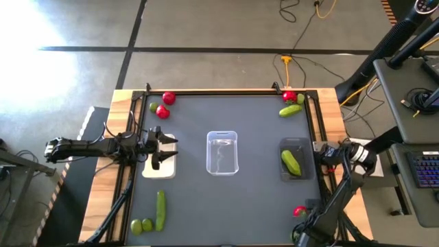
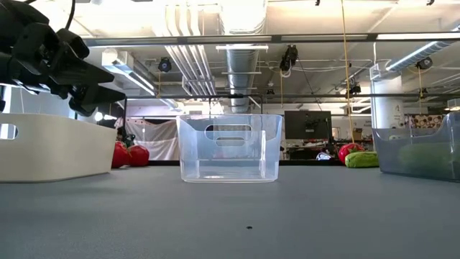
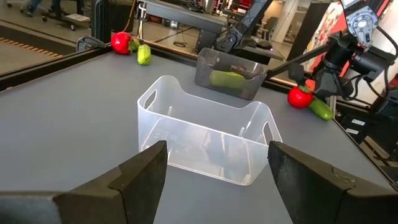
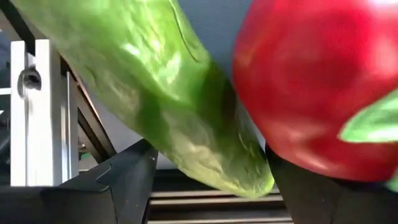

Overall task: Sort produce into baskets
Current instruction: Put the green cucumber into the black bin

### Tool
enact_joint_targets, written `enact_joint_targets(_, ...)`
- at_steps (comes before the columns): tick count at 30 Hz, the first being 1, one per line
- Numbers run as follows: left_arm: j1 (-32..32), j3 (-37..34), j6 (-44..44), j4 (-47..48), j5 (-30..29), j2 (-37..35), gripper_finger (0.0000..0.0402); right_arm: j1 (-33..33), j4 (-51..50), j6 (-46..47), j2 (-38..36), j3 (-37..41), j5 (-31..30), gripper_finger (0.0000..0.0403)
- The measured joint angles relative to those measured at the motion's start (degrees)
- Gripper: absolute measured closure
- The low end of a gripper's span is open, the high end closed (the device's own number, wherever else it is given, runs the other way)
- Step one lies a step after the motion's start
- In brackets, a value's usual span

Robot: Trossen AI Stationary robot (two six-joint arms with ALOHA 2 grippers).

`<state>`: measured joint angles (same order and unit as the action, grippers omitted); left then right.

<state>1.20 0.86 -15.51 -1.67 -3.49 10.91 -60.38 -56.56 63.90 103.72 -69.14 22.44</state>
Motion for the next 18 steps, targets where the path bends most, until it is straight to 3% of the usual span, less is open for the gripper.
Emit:
enact_joint_targets(10,0.0,0.0,0.0,0.0,0.0,0.0,0.0139,-0.2,0.5,2.4,0.7,-0.3,-0.8,0.0199)
enact_joint_targets(15,0.0,0.0,0.0,0.0,0.0,0.0,0.0139,0.7,0.0,3.0,0.7,-5.4,6.2,0.0227)
enact_joint_targets(18,0.0,0.0,0.0,0.0,0.0,0.0,0.0139,2.4,-0.2,1.9,0.6,-9.4,5.6,0.0229)
